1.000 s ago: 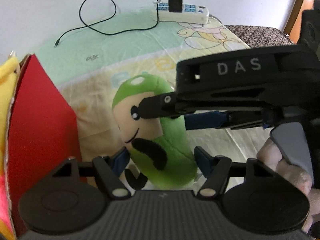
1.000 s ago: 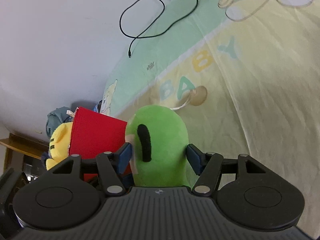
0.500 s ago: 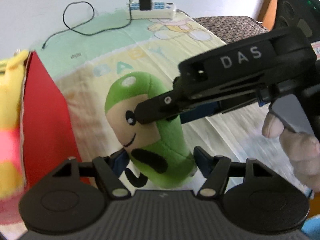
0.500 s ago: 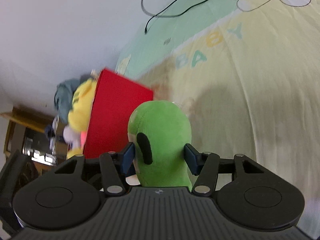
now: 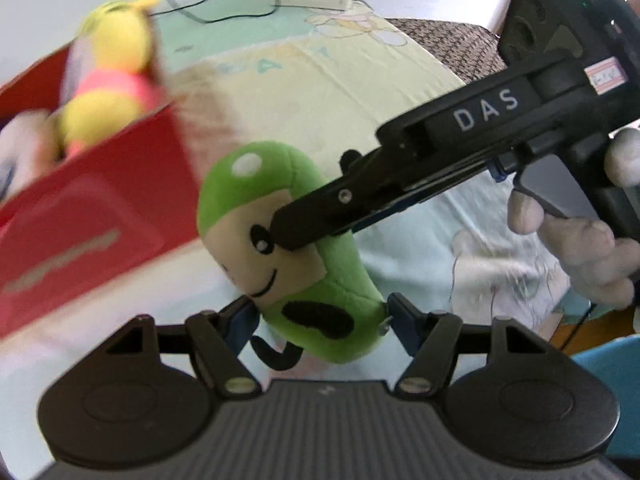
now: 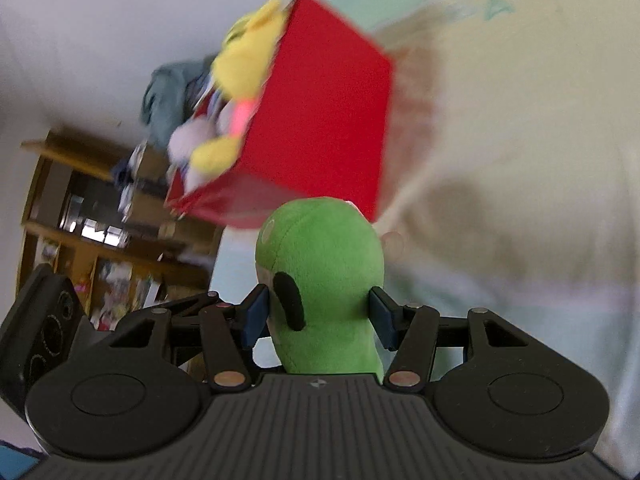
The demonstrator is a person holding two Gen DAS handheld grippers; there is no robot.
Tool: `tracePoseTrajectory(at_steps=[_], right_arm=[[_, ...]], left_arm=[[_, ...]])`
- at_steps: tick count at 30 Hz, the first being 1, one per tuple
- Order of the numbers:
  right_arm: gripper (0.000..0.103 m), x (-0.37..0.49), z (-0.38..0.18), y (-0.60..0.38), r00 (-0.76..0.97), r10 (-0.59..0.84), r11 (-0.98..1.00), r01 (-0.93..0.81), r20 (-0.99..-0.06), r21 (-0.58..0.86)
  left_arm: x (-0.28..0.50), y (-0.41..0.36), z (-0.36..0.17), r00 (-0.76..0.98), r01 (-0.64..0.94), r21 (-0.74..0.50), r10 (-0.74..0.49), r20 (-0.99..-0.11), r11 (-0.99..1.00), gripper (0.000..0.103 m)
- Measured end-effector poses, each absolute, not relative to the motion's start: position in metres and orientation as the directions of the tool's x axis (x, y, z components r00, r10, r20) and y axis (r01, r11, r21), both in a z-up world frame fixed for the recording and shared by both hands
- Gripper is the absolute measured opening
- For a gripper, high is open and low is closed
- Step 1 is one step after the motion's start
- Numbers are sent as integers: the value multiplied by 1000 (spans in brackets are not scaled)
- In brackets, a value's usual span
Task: Organize objects
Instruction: 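Lift and carry the green bean plush over the red box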
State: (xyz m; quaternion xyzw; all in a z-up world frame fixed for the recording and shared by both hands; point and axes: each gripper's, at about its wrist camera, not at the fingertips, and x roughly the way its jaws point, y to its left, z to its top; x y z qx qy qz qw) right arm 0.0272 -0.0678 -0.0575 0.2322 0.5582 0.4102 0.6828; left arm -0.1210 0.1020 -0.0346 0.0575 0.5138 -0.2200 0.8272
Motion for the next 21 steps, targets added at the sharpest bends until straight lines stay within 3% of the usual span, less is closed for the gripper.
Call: tracePoseTrajectory(at_steps=[13, 21], right_arm=[[57, 6, -18, 47, -84, 875, 392, -455, -477, 800], [57, 13, 17, 84, 4, 921, 335, -517, -389, 788]], left_arm=[[-174, 225, 14, 526, 289, -144, -283, -802, 946, 69], [-163, 289, 59, 663, 289, -126, -293, -689, 949, 69]])
